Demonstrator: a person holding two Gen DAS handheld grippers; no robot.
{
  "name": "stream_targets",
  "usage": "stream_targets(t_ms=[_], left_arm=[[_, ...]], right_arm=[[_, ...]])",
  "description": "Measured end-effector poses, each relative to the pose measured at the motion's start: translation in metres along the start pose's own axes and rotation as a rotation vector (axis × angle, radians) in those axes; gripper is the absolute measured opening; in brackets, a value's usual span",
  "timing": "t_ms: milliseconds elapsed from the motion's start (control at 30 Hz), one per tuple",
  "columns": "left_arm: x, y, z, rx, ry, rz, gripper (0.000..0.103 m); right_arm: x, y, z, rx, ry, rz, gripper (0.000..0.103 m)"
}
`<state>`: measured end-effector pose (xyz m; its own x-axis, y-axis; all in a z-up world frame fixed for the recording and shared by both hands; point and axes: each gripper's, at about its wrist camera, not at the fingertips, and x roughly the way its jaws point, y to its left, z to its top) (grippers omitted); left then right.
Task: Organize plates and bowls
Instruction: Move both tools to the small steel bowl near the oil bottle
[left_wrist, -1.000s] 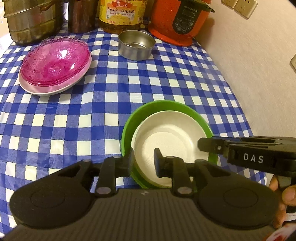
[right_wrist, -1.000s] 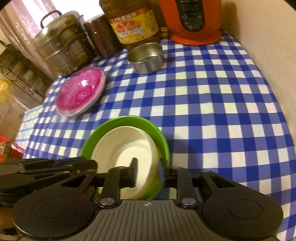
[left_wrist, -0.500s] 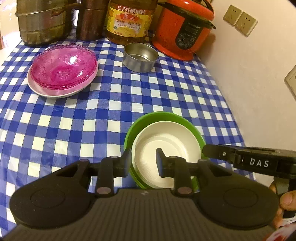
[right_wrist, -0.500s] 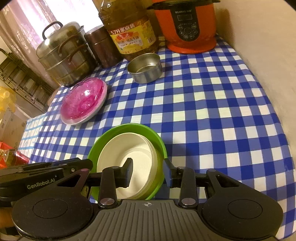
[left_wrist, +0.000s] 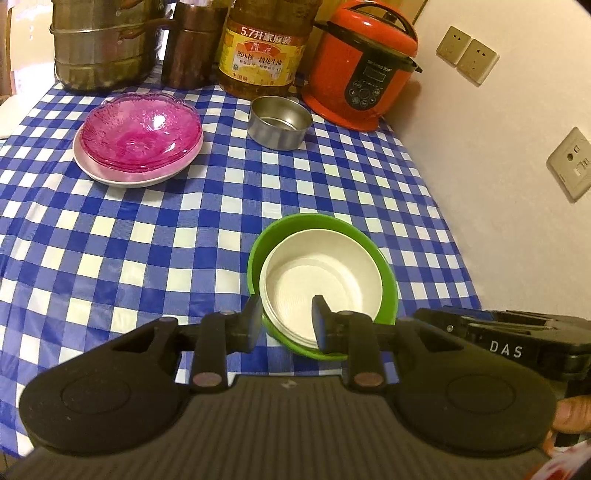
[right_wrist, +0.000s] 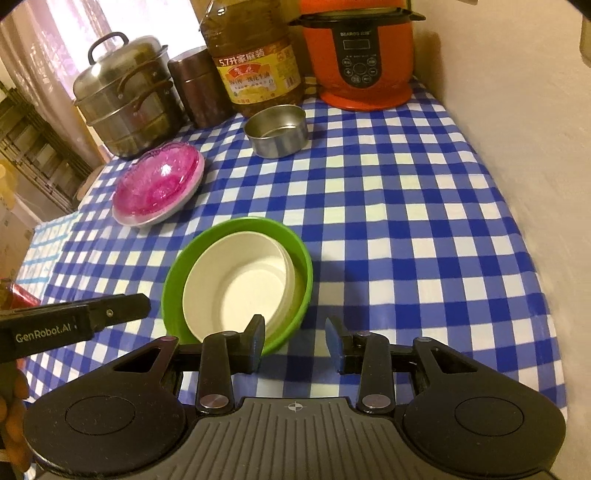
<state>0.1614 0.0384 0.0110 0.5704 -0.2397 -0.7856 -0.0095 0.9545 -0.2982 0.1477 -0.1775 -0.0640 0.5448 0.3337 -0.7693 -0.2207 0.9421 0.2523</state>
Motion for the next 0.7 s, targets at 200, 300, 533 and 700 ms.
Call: stream_targets(t_ms=[200,300,533,700], left_arm=[[-0.009,-0.003,-0.007,0.028,-0.031,0.031,0.026],[-0.013,-0.004,-0.009,0.042,-0.054,0.034,0.026],[-0.017,-0.006,-0.006,0.06,-0.07,0.03,0.026],[-0.012,-0.006,0.007,0.055,-0.046,0.004,0.026]], right_arm=[[-0.008,0.001,-0.007,-0.006,0.001,-0.013,0.037],[-0.012,0.0,-0.01,-0.007,-0.001,-0.017,0.037],[-0.016,-0.004,-0.01,0.006,-0.011,-0.025,0.037],[-0.018,-0.011,-0.003,0.038,-0.024,-0.015,0.037]])
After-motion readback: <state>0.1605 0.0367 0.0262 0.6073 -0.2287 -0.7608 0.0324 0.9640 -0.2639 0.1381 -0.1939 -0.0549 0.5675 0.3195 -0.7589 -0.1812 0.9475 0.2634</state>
